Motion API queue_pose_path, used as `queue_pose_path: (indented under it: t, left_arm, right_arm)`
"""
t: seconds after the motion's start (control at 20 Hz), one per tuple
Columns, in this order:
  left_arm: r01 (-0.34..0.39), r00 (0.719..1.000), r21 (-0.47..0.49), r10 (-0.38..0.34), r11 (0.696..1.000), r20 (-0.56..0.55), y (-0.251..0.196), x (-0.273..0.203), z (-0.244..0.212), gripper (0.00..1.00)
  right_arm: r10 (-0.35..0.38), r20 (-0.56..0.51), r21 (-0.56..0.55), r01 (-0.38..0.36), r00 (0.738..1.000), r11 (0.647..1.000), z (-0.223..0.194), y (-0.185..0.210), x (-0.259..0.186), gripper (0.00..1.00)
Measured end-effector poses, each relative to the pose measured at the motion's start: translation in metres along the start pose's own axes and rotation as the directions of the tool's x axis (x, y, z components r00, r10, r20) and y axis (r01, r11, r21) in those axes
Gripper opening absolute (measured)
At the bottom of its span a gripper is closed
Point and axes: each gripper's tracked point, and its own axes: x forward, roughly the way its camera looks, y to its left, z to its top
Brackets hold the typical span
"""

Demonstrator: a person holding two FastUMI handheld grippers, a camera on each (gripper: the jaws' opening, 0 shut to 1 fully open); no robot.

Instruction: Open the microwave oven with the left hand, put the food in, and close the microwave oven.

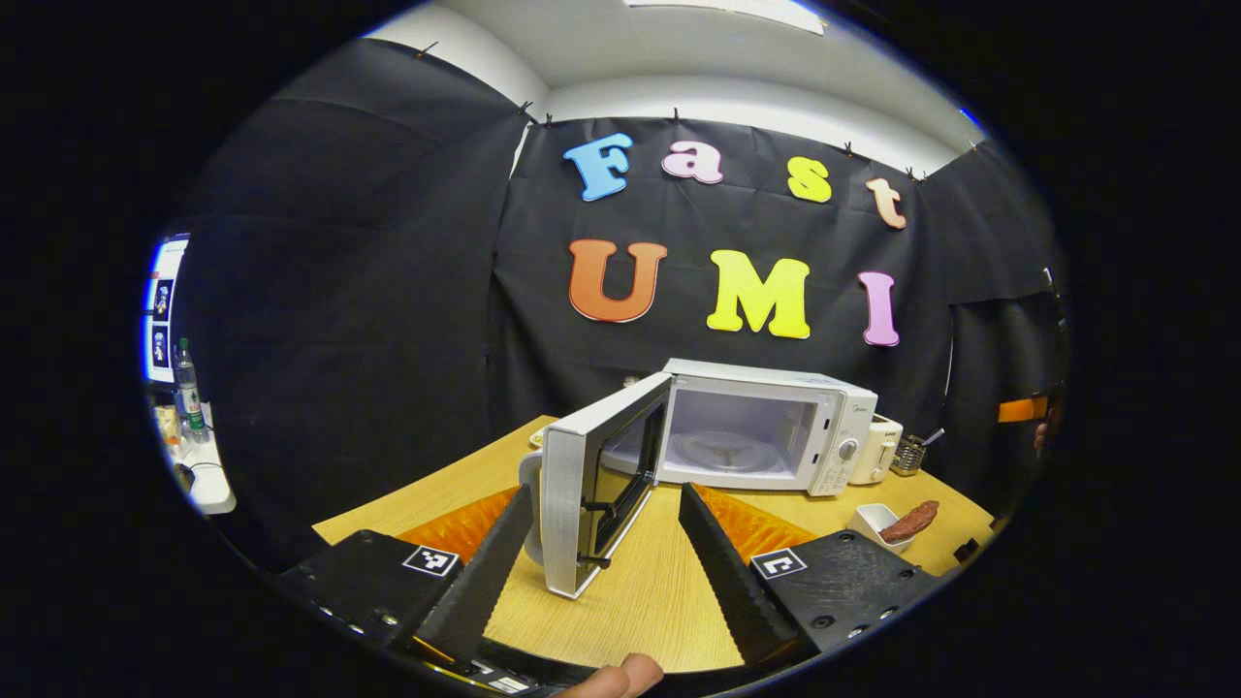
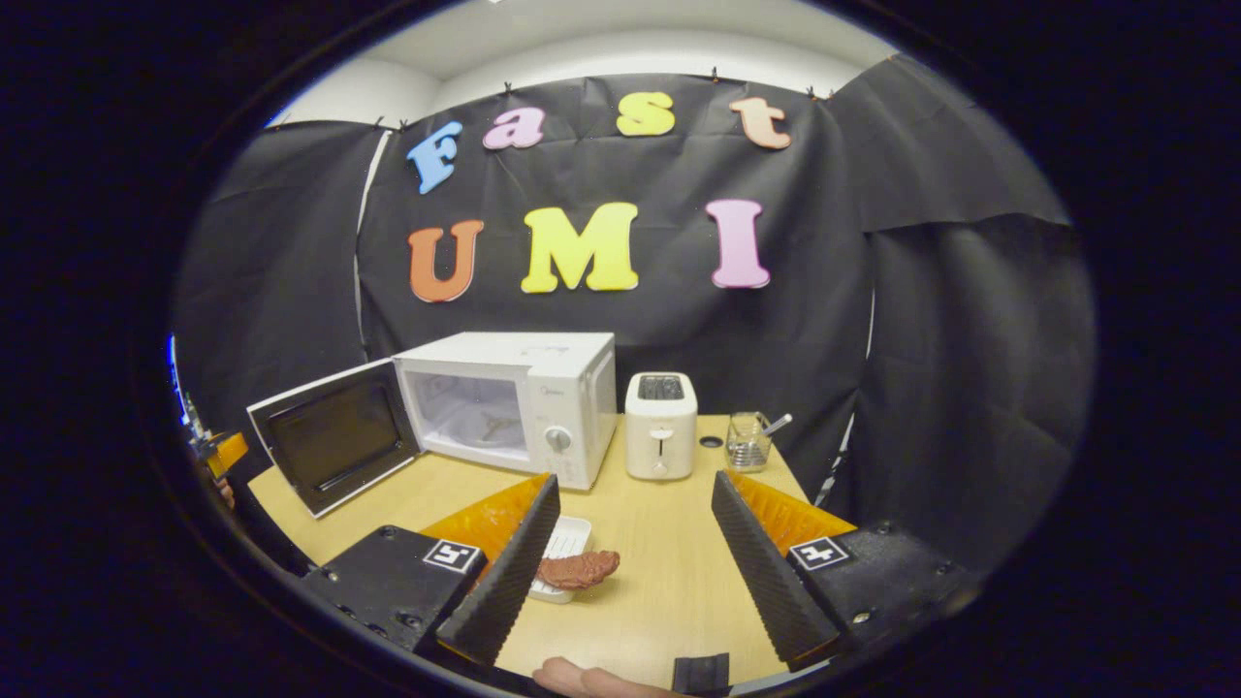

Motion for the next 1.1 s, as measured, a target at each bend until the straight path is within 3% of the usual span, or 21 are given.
queue_pose_path:
  t: [0.05, 0.1, 0.15, 0.35, 0.5, 0.7, 0.75, 0.8, 1.0, 1.05, 1.1]
  left_arm:
    - [0.005, 1.0, -0.006, -0.005, 1.0, 0.003, -0.003, 0.0, 0.003, 0.94]
    - [0.017, 1.0, -0.012, -0.017, 1.0, 0.011, -0.009, 0.0, 0.007, 0.94]
    - [0.027, 0.999, -0.02, -0.026, 0.999, 0.022, -0.014, -0.001, 0.011, 0.94]
    - [0.048, 0.997, -0.013, -0.047, 0.999, 0.056, -0.031, 0.001, 0.024, 0.94]
    - [0.011, 0.997, 0.044, -0.015, 0.999, 0.077, -0.033, 0.009, 0.028, 0.93]
    - [0.015, 0.994, 0.09, -0.024, 0.996, 0.102, -0.051, 0.014, 0.031, 0.93]
    - [0.019, 0.995, 0.096, -0.028, 0.995, 0.099, -0.054, 0.018, 0.029, 0.93]
    - [0.028, 0.995, 0.1, -0.037, 0.995, 0.089, -0.059, 0.022, 0.025, 0.94]
    - [0.03, 0.996, 0.133, -0.041, 0.991, 0.079, -0.07, 0.023, 0.018, 0.93]
    - [0.028, 0.996, 0.13, -0.039, 0.991, 0.08, -0.072, 0.023, 0.018, 0.93]
    - [0.036, 0.996, 0.123, -0.046, 0.992, 0.076, -0.075, 0.022, 0.015, 0.94]
  right_arm:
    - [0.024, -0.048, 0.006, -0.024, 0.999, 1.0, -0.011, 0.001, 0.01, 1.0]
    - [0.046, -0.1, 0.019, -0.045, 0.994, 0.999, -0.022, 0.002, 0.02, 0.91]
    - [0.07, -0.151, 0.037, -0.065, 0.986, 0.997, -0.033, 0.002, 0.03, 1.0]
    - [0.168, -0.345, 0.127, -0.132, 0.923, 0.983, -0.076, 0.004, 0.063, 1.0]
    - [0.273, -0.465, 0.273, -0.158, 0.842, 0.949, -0.106, 0.002, 0.086, 0.99]
    - [0.465, -0.52, 0.485, -0.201, 0.716, 0.851, -0.13, 0.006, 0.105, 0.95]
    - [0.506, -0.521, 0.529, -0.206, 0.688, 0.824, -0.134, 0.009, 0.107, 0.8]
    - [0.536, -0.524, 0.563, -0.203, 0.662, 0.801, -0.137, 0.01, 0.109, 0.9]
    - [0.61, -0.525, 0.626, -0.216, 0.593, 0.749, -0.149, 0.013, 0.115, 0.77]
    - [0.631, -0.519, 0.647, -0.218, 0.576, 0.731, -0.15, 0.017, 0.116, 0.6]
    - [0.658, -0.51, 0.67, -0.223, 0.555, 0.708, -0.15, 0.021, 0.115, 0.68]
